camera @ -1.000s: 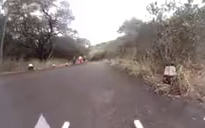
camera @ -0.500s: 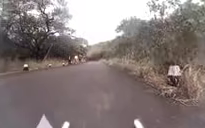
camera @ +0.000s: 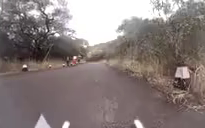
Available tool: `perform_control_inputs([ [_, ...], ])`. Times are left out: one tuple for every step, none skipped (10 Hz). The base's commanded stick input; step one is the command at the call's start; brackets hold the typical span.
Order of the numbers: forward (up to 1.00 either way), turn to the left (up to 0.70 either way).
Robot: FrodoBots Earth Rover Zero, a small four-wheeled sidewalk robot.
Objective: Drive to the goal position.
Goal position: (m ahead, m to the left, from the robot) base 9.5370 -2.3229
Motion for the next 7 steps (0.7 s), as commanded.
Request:
perform_control_inputs([
  [0.5,0.0],
  [0.5,0.0],
  [0.5,0.0],
  [0.5,0.0],
  [0.5,0.0],
  [0.5,0.0],
  [0.5,0.0],
])
